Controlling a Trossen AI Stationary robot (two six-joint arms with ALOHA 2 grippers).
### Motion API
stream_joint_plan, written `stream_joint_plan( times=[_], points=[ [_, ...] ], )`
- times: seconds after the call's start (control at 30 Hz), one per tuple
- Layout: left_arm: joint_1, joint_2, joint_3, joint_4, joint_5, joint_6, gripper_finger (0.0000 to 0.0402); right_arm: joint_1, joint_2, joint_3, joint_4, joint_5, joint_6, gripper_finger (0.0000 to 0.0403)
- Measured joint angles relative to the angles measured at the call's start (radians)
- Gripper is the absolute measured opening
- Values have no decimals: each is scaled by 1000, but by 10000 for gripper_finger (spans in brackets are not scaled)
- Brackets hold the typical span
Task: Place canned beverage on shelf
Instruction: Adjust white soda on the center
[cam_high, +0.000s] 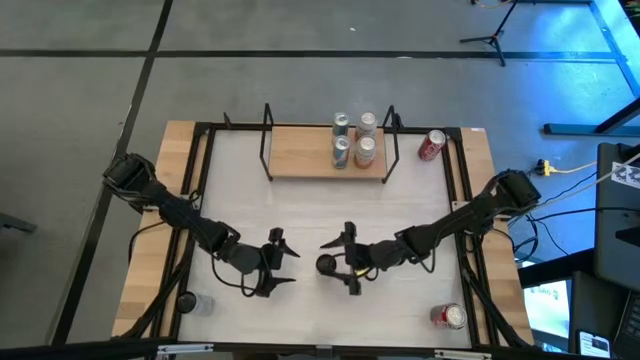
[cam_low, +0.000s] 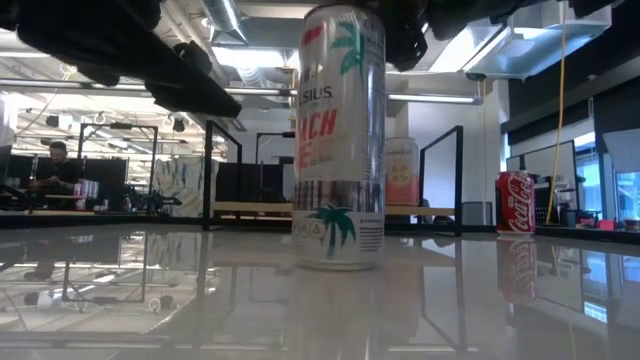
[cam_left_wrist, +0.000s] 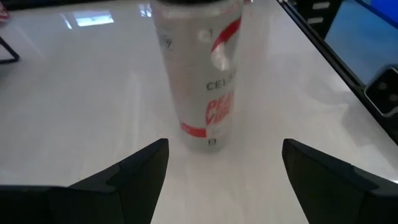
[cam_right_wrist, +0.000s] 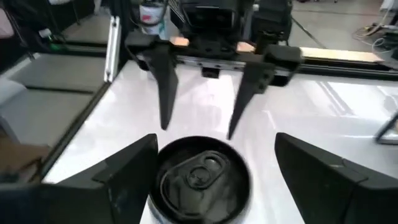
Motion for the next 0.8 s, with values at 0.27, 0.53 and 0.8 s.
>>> stream_joint_plan(
  times=[0.27,0.53,0.8],
  points=[
    [45,26,0,42,9,0,305,83,-152,83,-440,-70,184,321],
    [88,149,0,202,119,27,305,219,-60,59,-508,1,392,321],
    [126,186,0,262,176,65,305,172,94,59,-457,226,411,321]
  ],
)
